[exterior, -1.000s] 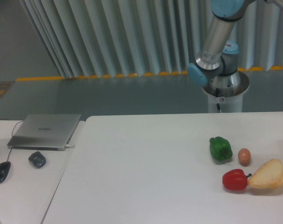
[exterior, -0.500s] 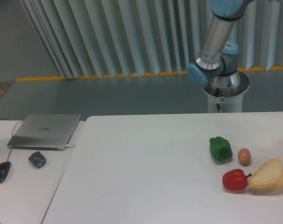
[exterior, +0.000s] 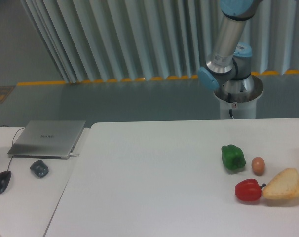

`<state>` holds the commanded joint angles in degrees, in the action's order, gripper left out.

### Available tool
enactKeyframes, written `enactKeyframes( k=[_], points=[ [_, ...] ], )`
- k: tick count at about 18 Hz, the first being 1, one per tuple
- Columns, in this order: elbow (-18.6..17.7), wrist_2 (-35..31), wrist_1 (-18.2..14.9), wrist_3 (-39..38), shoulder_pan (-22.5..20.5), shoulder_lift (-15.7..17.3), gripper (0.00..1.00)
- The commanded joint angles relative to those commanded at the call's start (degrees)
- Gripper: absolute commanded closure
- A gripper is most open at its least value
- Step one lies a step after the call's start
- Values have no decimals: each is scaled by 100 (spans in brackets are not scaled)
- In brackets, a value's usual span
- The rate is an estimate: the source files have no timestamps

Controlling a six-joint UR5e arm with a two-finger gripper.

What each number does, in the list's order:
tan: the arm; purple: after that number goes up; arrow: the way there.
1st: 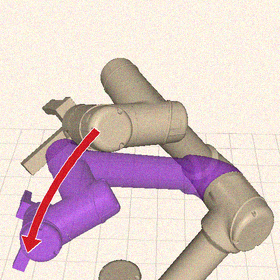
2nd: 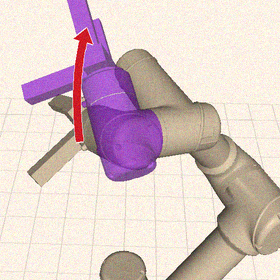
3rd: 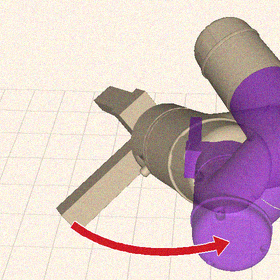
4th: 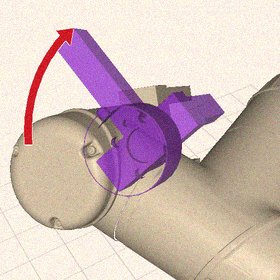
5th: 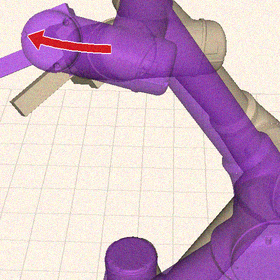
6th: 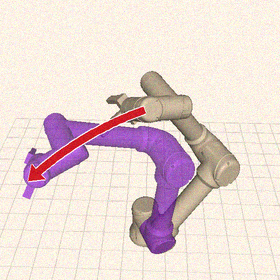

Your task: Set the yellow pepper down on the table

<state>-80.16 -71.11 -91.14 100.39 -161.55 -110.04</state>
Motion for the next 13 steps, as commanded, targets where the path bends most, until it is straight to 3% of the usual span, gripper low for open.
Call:
enactKeyframes(
  k=[2,5,10,13],
  points=[
    [-17,27,26,-580,237,61,89],
    [-245,-122,499,-1283,720,140,89],
    [-605,-1185,782,-1864,1582,254,86],
    [-887,-1274,1265,-2417,1907,316,85]
  ],
)
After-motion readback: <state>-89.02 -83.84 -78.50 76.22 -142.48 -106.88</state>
